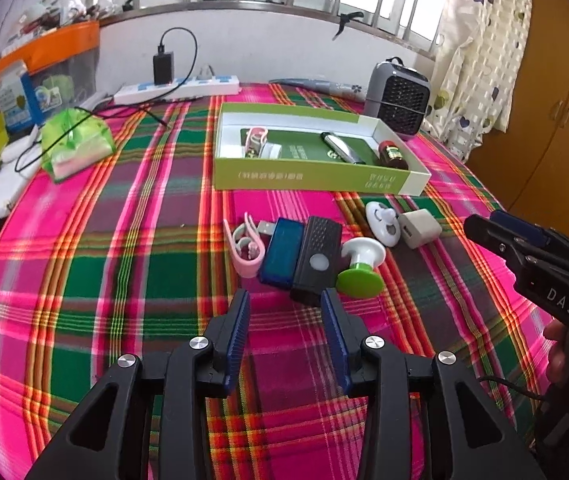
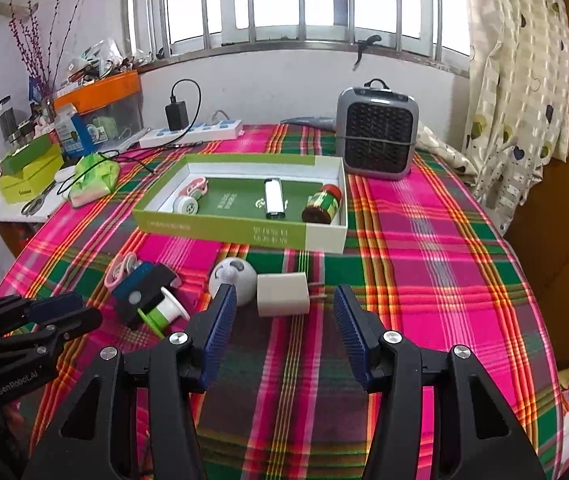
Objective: Organize rigid objects
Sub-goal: 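Withdraw both tools from the box toward the items on the tablecloth, then grasp the white plug charger with the right gripper while the left grasps the pink ear hook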
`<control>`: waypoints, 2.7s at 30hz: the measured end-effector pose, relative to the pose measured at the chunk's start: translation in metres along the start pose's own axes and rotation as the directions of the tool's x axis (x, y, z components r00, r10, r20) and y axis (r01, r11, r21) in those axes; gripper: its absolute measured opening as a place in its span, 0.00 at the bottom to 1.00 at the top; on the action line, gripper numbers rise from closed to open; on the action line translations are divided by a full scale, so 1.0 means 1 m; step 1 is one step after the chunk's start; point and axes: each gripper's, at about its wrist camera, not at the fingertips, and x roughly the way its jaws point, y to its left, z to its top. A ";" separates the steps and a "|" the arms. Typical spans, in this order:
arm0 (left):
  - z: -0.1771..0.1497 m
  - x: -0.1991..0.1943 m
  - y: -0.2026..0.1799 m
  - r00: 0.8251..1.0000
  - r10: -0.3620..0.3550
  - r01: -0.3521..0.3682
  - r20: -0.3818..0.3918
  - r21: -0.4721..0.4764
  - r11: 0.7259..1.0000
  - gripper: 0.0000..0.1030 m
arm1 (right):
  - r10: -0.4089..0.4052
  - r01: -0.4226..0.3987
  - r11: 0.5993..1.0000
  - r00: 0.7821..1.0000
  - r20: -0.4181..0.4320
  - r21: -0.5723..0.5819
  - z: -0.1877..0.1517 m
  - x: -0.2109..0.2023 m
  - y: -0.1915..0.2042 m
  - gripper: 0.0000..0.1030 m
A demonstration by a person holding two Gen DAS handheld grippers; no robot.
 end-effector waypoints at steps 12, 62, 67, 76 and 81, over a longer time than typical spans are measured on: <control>0.001 0.005 0.004 1.000 0.027 -0.027 0.001 0.006 1.000 0.37 | -0.011 0.013 1.000 0.998 -0.055 0.027 -0.007 0.016 -0.010 0.50; 0.020 0.031 0.017 0.999 0.040 -0.042 -0.037 -0.063 0.997 0.38 | -0.014 0.006 0.999 0.987 -0.159 -0.053 0.005 0.065 -0.007 0.57; 0.020 0.032 0.017 0.998 0.037 -0.040 -0.042 -0.058 0.998 0.38 | -0.046 0.036 0.997 0.987 -0.153 -0.073 0.002 0.057 -0.015 0.58; 0.020 0.031 0.023 0.998 0.053 -0.056 -0.043 -0.060 0.997 0.38 | -0.111 0.101 0.993 0.979 -0.170 -0.068 -0.007 0.045 -0.031 0.58; 0.025 0.029 0.023 0.999 0.037 -0.039 -0.030 -0.070 0.997 0.38 | -0.082 0.082 0.997 0.987 -0.137 -0.002 -0.006 0.031 -0.036 0.58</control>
